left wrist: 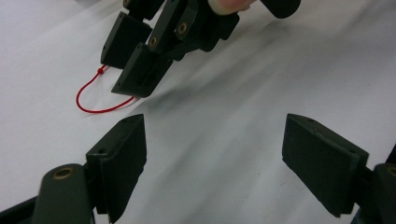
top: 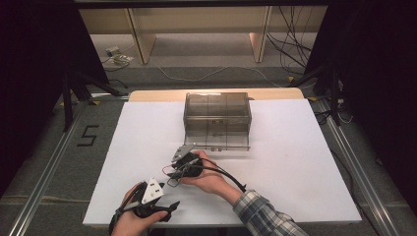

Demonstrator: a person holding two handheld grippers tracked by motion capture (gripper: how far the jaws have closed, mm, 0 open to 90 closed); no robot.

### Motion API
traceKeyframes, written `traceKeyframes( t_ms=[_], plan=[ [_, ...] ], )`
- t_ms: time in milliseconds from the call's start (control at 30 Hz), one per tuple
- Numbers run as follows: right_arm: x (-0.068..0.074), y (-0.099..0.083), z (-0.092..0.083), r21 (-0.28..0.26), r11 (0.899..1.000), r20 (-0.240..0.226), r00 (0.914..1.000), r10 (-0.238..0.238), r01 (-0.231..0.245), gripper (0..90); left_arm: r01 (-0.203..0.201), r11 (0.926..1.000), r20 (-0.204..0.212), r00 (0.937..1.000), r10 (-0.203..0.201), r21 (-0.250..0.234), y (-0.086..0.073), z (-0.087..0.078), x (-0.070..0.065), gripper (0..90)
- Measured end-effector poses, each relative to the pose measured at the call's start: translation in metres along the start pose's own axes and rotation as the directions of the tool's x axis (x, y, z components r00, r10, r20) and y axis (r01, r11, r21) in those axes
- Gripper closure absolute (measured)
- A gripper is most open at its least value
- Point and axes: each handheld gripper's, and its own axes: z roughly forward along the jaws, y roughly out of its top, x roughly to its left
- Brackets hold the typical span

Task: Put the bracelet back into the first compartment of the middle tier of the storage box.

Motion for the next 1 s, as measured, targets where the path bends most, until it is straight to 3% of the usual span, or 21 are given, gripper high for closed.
traceKeyframes(
  t_ms=[300, 500, 767, 1000],
  plan=[
    [-0.0018, -0.0002, 0.0033, 0.007, 1.0, 0.008, 0.9998, -0.018, 0.018, 75.8, 0.006, 1.0, 0.0, 1.0, -0.006, -0.004, 0.0, 0.0007, -0.0005, 21.9],
    [-0.0041, -0.0009, 0.0036, 0.0, 1.0, 0.007, 1.0, 0.001, -0.001, 86.7, 0.003, 1.0, 0.003, 1.0, -0.003, -0.002, -0.0001, 0.0008, -0.0002, 21.9],
    [-0.0032, -0.0004, 0.0033, -0.002, 1.0, 0.011, 0.9999, 0.01, -0.01, 88.3, 0.005, 1.0, 0.002, 1.0, -0.005, -0.004, -0.0003, 0.001, 0.0002, 21.9],
    [-0.0045, 0.0032, -0.0041, -0.043, 0.999, 0.016, 0.9994, 0.029, -0.029, 88.4, 0.007, 1.0, -0.001, 1.0, -0.007, -0.003, -0.0005, 0.0009, 0.0011, 21.9]
  ],
)
